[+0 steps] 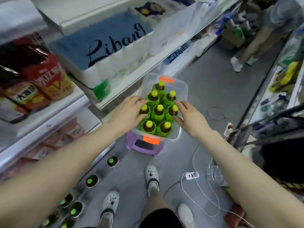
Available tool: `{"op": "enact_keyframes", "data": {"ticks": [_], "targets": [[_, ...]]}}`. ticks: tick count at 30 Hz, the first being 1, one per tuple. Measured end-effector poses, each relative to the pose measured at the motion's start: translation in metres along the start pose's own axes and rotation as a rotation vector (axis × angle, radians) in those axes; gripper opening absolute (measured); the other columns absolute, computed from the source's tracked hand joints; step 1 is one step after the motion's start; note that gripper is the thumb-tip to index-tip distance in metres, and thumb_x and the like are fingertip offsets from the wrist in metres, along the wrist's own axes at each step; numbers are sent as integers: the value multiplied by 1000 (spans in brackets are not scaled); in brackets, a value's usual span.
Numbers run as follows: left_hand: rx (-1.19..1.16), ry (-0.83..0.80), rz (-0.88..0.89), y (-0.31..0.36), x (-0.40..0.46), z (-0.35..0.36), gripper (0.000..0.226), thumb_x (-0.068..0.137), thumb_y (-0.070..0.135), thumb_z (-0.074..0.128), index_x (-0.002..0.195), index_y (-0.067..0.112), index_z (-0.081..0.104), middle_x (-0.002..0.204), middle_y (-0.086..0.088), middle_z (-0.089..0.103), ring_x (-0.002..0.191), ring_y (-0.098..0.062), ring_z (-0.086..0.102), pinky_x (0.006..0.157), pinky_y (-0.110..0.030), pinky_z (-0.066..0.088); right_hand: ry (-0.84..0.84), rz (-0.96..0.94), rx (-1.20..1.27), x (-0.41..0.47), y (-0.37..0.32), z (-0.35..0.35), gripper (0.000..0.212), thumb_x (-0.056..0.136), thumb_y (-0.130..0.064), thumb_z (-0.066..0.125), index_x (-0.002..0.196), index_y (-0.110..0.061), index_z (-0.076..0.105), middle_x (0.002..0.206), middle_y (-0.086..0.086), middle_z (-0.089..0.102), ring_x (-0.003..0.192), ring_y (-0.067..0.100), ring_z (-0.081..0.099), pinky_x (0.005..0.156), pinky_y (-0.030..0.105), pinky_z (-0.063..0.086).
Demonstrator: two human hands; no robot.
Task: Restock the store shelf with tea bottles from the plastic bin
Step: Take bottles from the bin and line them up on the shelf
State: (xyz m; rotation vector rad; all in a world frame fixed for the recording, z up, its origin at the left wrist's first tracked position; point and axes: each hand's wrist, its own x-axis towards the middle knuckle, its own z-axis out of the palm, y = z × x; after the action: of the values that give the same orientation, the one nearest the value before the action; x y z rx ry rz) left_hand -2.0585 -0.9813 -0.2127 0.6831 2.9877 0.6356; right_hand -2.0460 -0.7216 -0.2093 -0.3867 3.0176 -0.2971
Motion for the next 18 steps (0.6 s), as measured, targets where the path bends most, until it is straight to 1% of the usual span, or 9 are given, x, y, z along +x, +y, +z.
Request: {"op": "enact_keyframes", "data": {"ticks": [1,4,7,9,12,14,15,16,18], "targets": [[-13,-28,-41,-1,10,18,54,86,32,70,134,13,57,127,-12,58,117,-35,53,98,-43,44,-46,-9,14,15,15,13,61,93,-32,61,147,-14,39,140,11,47,115,38,54,81,45,51],[-40,-80,-132,-10,39,68,52,81,25,76,129,10,61,122,-16,61,110,-41,58,93,-48,51,-160,-75,27,61,51,53,66,92,-26,63,150,-14,34,143,12,45,116,38,55,82,46,50],[-49,-91,-221,-23,64,111,56,71,16,84,123,6,63,119,-20,62,105,-44,61,87,-49,53,-241,-133,31,107,74,94,68,92,-24,63,151,-12,31,145,15,43,119,39,53,89,44,49],[-57,-114,-268,-29,75,132,57,74,14,83,126,5,61,127,-22,59,110,-45,59,89,-51,52,-271,-152,56,132,80,119,67,92,-25,63,150,-11,32,146,14,43,123,37,50,93,43,46],[-64,-132,-326,-37,83,154,57,82,16,76,134,5,55,139,-20,51,118,-44,54,95,-48,49,-337,-184,75,157,81,149,64,92,-25,63,148,-13,35,146,10,44,125,33,49,93,41,44],[-67,-139,-345,-42,85,164,57,81,15,76,133,5,56,140,-20,50,116,-45,56,90,-51,51,-374,-239,63,166,82,163,57,91,-25,65,142,-11,44,142,11,49,122,33,51,92,40,44],[-64,-145,-353,-45,86,167,57,80,14,76,133,5,56,140,-19,50,115,-44,57,87,-51,53,-365,-288,73,168,83,168,53,88,-22,68,135,-8,51,135,14,54,116,35,55,90,41,47],[-63,-148,-359,-47,87,169,57,80,14,76,133,5,56,140,-18,51,115,-43,58,86,-51,54,-350,-338,87,169,85,172,48,84,-20,73,126,-5,57,123,16,61,106,37,61,83,41,50],[-68,-141,-373,-49,91,169,59,81,15,76,135,5,54,141,-16,52,119,-40,56,94,-47,51,-324,-415,63,171,89,173,42,76,-18,80,111,-2,62,99,17,66,84,36,67,62,39,54]]}}
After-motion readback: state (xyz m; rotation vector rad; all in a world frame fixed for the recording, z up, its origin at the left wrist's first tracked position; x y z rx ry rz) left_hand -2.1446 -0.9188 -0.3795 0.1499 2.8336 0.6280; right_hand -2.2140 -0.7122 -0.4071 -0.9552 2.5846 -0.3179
